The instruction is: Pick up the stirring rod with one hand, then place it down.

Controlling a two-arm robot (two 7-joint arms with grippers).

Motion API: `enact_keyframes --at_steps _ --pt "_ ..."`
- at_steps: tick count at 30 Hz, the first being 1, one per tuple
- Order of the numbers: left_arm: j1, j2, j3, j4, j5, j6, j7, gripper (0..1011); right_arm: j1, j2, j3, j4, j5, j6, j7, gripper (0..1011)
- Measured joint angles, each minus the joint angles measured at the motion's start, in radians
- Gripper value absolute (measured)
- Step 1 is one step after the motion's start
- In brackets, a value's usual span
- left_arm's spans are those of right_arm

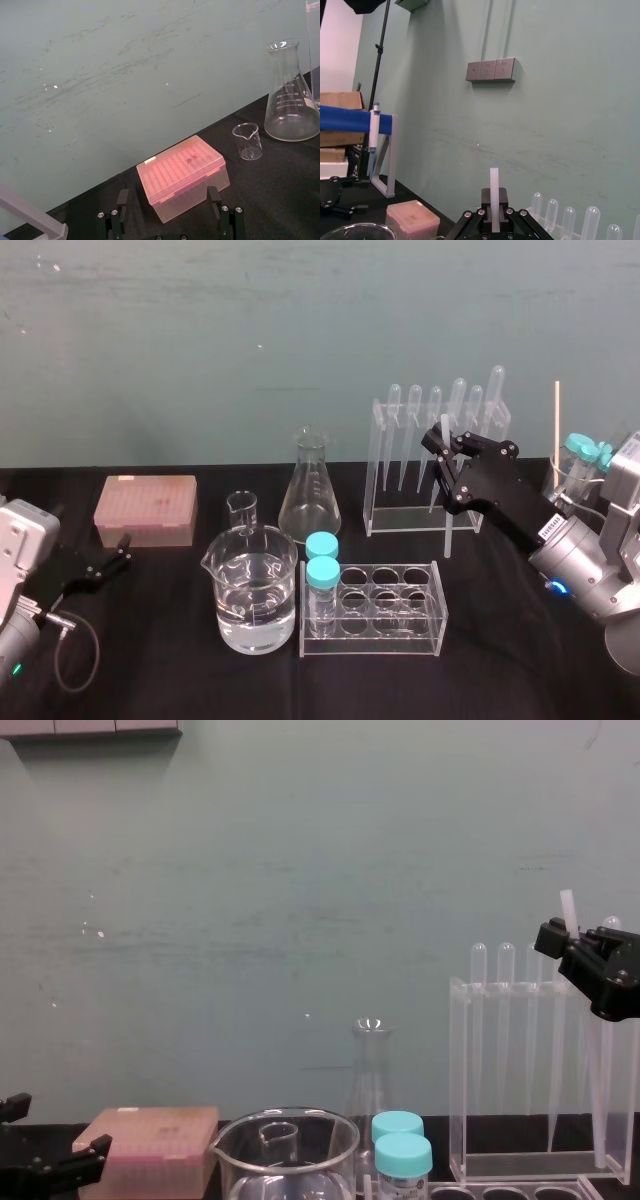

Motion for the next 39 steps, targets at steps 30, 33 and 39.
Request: enact_keyframes --at_steps 30,33,39 --pt "0.000 0.000 0.000 0.000 0.000 0.000 0.000 1000 0.000 0.000 0.000 0.000 0.000 0.000 0.000 69" --pt "0.000 0.000 0.000 0.000 0.000 0.000 0.000 1000 0.000 0.000 0.000 0.000 0.000 0.000 0.000 69" --pt "0.000 0.000 0.000 0.000 0.000 0.000 0.000 1000 0.000 0.000 0.000 0.000 0.000 0.000 0.000 69"
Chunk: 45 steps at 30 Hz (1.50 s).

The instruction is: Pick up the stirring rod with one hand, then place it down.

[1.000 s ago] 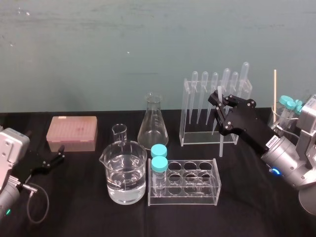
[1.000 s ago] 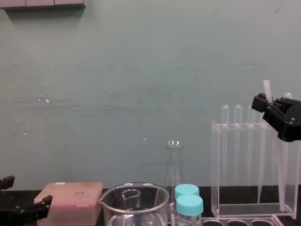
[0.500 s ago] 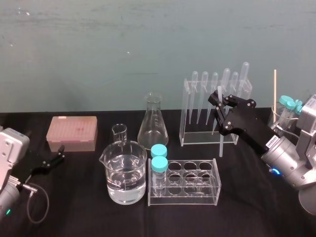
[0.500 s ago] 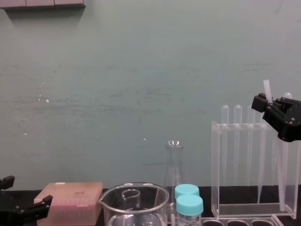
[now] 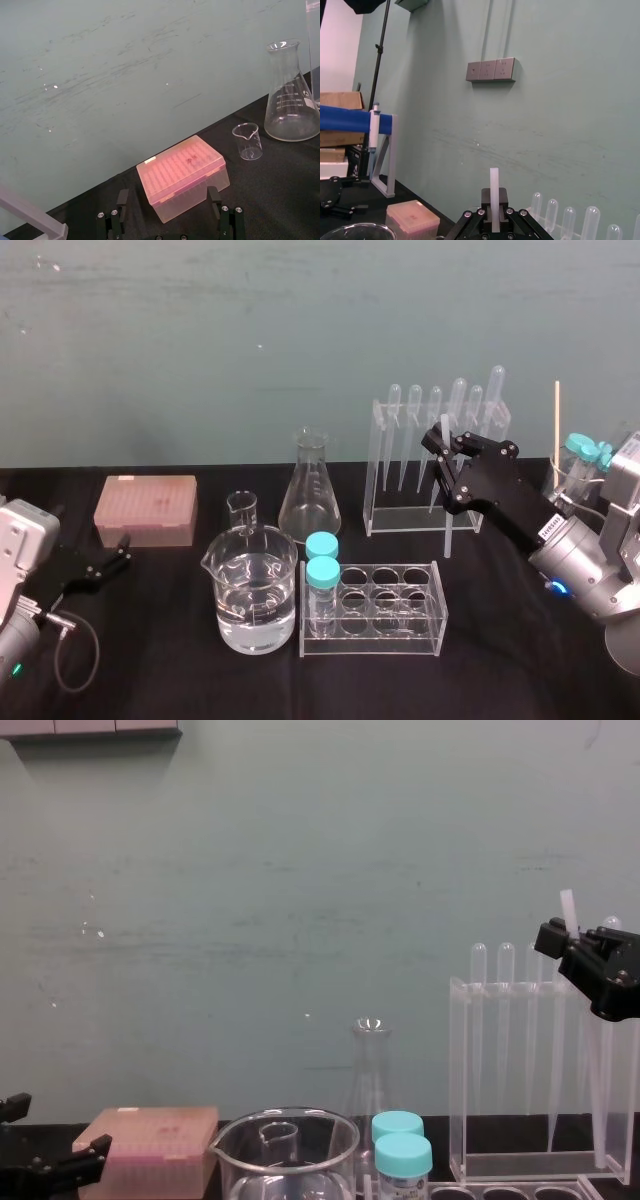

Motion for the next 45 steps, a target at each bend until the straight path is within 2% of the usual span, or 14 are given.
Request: enact_keyframes --at_steps 45 --pt "0.000 0.000 0.000 0.000 0.000 0.000 0.000 1000 0.000 -0.001 0.001 0.000 0.000 0.000 0.001 70"
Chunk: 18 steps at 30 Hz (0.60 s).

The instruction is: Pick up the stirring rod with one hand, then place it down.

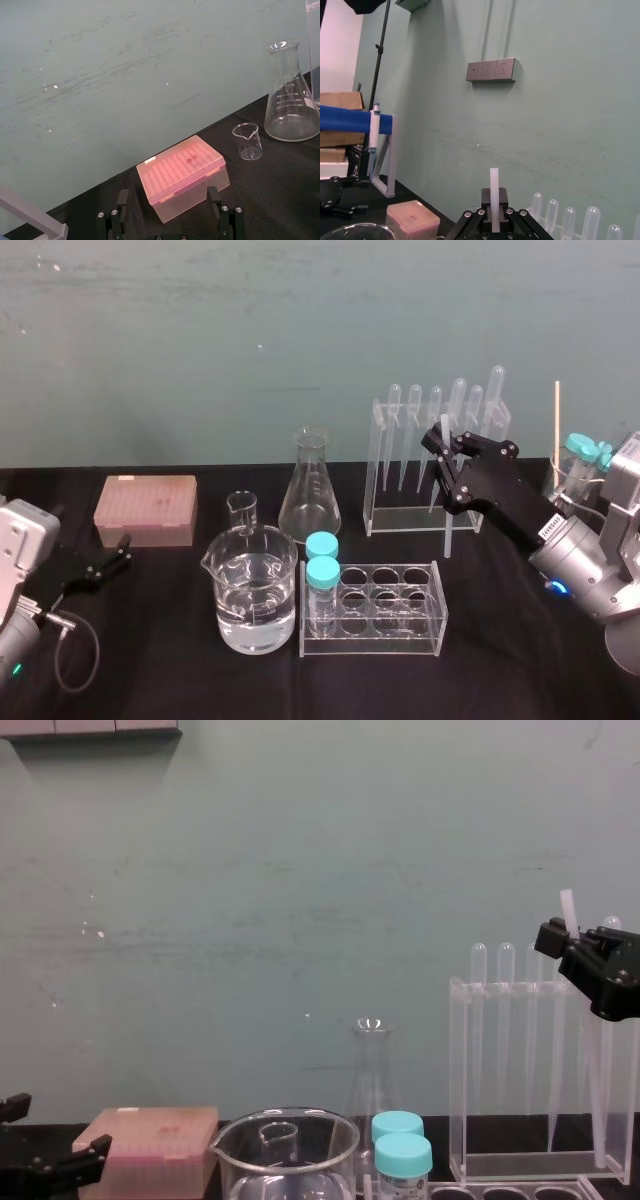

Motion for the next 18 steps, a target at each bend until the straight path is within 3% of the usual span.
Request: enact_keyframes --at_steps 18 --pt "0.000 0.000 0.000 0.000 0.000 0.000 0.000 1000 0.008 -0.016 -0.009 0.003 0.060 -0.026 0.171 69"
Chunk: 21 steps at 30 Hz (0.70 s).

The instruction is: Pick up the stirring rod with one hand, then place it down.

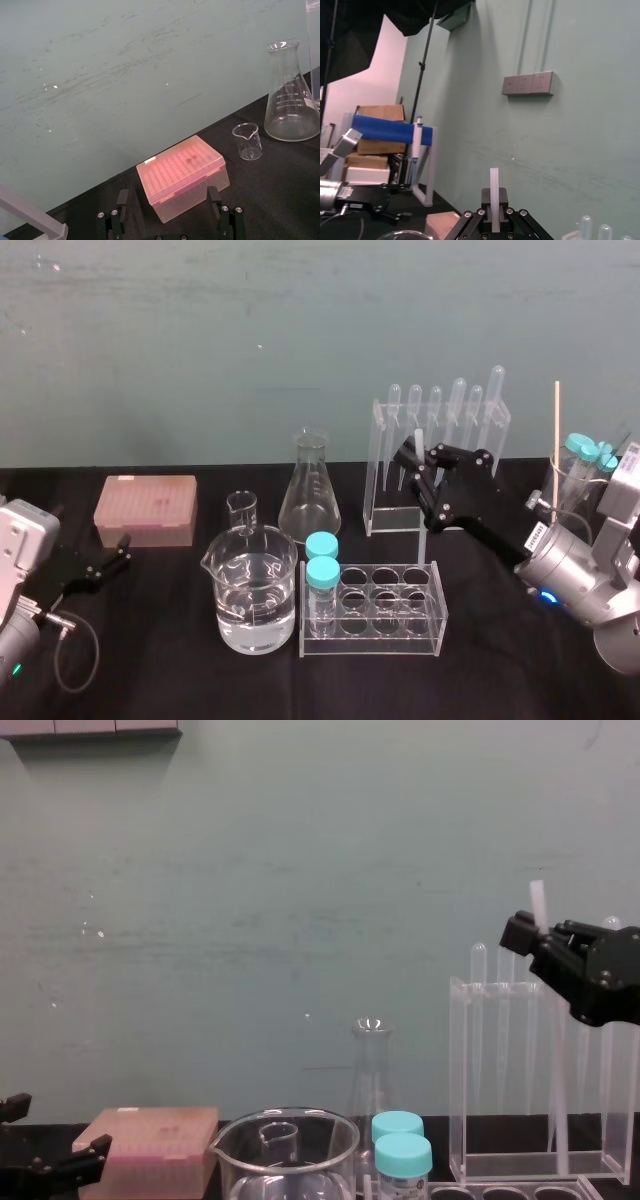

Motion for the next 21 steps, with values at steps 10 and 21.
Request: enact_keyframes --at_steps 10,21 --pt "0.000 0.000 0.000 0.000 0.000 0.000 0.000 1000 0.013 -0.007 -0.017 0.034 0.027 0.022 0.039 69" --pt "0.000 0.000 0.000 0.000 0.000 0.000 0.000 1000 0.047 -0.018 -0.043 0.116 0.038 0.051 0.065 69"
